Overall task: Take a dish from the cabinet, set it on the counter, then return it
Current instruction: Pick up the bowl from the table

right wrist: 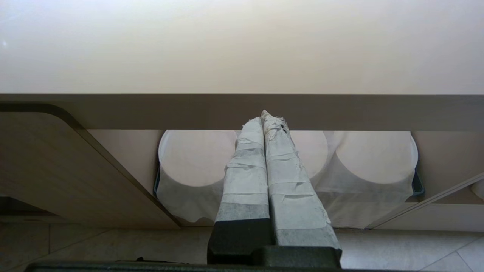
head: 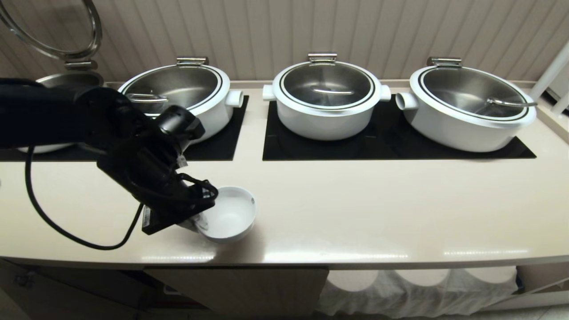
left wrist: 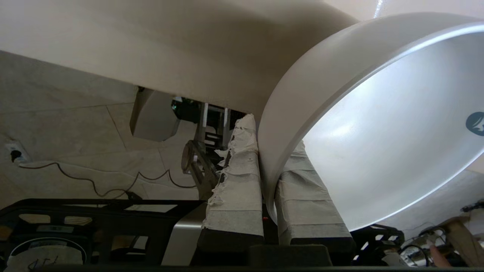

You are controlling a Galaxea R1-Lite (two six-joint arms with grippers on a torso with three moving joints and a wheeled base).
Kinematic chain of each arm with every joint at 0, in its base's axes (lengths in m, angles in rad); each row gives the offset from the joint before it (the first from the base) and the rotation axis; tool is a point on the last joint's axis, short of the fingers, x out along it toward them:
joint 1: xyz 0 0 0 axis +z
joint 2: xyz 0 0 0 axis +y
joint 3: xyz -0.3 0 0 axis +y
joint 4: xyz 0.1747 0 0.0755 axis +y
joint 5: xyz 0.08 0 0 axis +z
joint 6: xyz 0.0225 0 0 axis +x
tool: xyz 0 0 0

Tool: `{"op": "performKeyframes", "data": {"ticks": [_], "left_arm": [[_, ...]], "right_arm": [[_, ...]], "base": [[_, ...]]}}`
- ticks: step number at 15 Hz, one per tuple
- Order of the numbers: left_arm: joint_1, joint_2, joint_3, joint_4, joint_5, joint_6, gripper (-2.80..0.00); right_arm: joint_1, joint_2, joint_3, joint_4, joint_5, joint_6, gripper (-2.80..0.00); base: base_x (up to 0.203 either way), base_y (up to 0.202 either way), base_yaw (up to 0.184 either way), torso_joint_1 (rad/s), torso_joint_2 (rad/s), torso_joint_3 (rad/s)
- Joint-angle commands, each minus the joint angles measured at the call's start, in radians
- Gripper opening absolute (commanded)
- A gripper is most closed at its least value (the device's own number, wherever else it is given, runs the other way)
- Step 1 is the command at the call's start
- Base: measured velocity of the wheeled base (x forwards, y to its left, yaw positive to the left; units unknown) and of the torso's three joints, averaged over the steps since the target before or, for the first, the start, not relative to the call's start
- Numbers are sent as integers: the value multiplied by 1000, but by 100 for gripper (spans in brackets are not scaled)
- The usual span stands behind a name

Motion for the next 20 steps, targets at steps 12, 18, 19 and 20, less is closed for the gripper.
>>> {"op": "performKeyframes", "data": {"ticks": [12,18,19,20], "left_arm": [[-61,-441,462,-44,-37,74,-280],[-131,-551,594,-45,-79,75,-280],[-136,-562,610,-45,-78,75,-280],[-138,-577,623,-45,-76,75,-280]], "right_arm": [[0,0,0,0,0,0,-280],[2,0,0,0,0,-1,-280],[1,0,0,0,0,0,-280],[2,0,0,-1,0,-1,-280]], "base": [[0,0,0,0,0,0],[0,0,0,0,0,0],[0,0,0,0,0,0],[0,0,0,0,0,0]]}}
